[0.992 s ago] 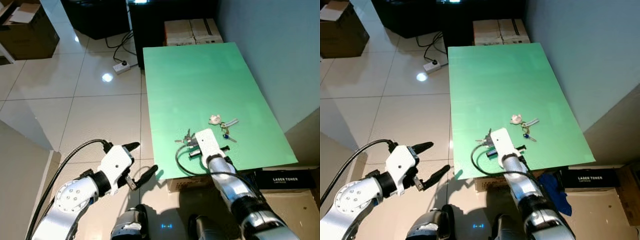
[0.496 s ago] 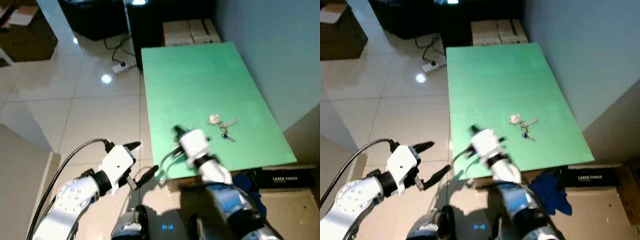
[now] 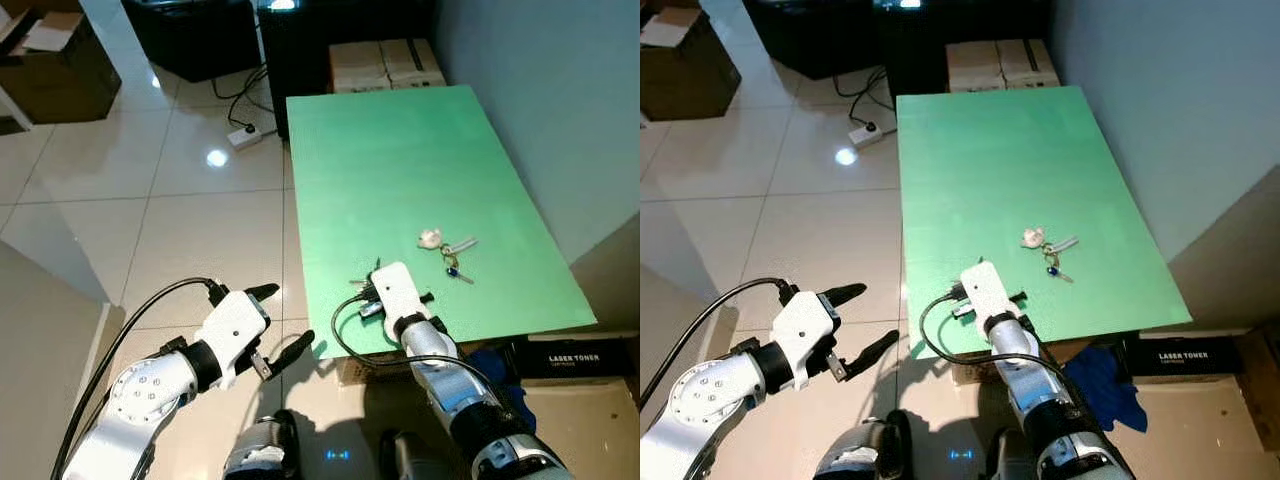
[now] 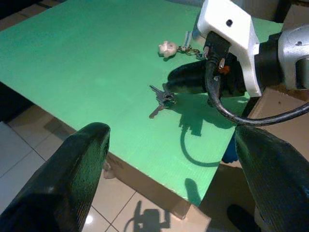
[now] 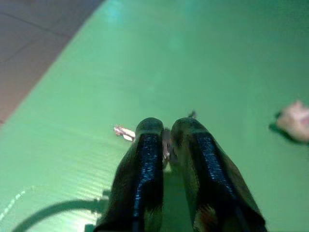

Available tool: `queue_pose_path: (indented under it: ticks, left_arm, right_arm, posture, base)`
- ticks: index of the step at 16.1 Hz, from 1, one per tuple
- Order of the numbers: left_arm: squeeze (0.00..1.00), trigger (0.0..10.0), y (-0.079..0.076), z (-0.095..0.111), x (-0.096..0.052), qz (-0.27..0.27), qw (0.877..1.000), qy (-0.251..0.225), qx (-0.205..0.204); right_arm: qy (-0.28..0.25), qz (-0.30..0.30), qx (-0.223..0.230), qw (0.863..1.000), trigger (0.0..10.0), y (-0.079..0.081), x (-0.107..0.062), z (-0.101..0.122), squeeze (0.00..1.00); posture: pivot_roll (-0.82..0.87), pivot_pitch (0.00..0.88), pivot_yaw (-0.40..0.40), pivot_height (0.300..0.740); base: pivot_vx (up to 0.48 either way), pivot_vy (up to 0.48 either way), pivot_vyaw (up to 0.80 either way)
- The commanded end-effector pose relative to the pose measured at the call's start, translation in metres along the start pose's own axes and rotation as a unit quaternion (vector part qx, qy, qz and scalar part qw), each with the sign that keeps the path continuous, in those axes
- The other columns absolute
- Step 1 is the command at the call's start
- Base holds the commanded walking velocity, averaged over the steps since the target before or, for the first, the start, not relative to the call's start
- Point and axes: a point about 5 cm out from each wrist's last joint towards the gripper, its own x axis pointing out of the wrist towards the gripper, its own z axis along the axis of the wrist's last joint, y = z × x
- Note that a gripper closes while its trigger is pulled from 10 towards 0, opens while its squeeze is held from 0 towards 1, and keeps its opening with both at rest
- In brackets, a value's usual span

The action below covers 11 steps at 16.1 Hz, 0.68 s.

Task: Hang keys on a hook

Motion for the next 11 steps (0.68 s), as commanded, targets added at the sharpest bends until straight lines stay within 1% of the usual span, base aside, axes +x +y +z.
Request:
queue_pose_path:
  ticks: [1, 4, 6, 9, 10, 11]
  left_arm:
    - [0.0, 10.0, 0.002, -0.003, -0.004, 0.0, 1.0, 0.011, 0.004]
    - [0.0, 10.0, 0.003, -0.002, -0.005, 0.0, 1.0, 0.011, 0.007]
    - [0.0, 10.0, 0.004, -0.002, -0.007, 0.002, 1.0, 0.014, 0.007]
    - [0.0, 10.0, 0.008, -0.002, -0.009, 0.007, 1.0, 0.019, 0.013]
    - [0.0, 10.0, 0.006, -0.001, -0.008, 0.005, 1.0, 0.019, 0.014]
    - [0.0, 10.0, 0.005, 0.0, -0.008, 0.005, 1.0, 0.018, 0.015]
  right_arm:
    - [0.018, -0.007, 0.013, 1.0, 10.0, 0.001, 0.001, -0.004, 1.0]
    - [0.028, -0.026, 0.002, 0.999, 10.0, 0.001, 0.004, -0.004, 1.0]
    - [0.034, -0.036, 0.024, 0.998, 10.0, 0.0, 0.005, -0.005, 1.0]
    - [0.021, -0.016, 0.065, 0.998, 10.0, 0.004, 0.008, -0.002, 1.0]
    - [0.035, -0.022, 0.059, 0.997, 10.0, 0.001, 0.009, -0.003, 1.0]
    - [0.043, -0.025, 0.053, 0.997, 10.0, 0.002, 0.012, -0.001, 0.0]
  posture:
    - [0.07, 0.204, 0.092, 0.74]
    - [0.08, 0.207, 0.091, 0.74]
    - [0.09, 0.205, 0.092, 0.74]
    - [0.1, 0.209, 0.099, 0.74]
    - [0.1, 0.217, 0.102, 0.74]
    - [0.1, 0.219, 0.104, 0.74]
  base:
    - [0.0, 0.0, 0.0]
    - [0.0, 0.0, 0.0]
    - [0.0, 0.0, 0.0]
    - [0.0, 0.0, 0.0]
    - [0.0, 0.0, 0.0]
    - [0.0, 0.0, 0.0]
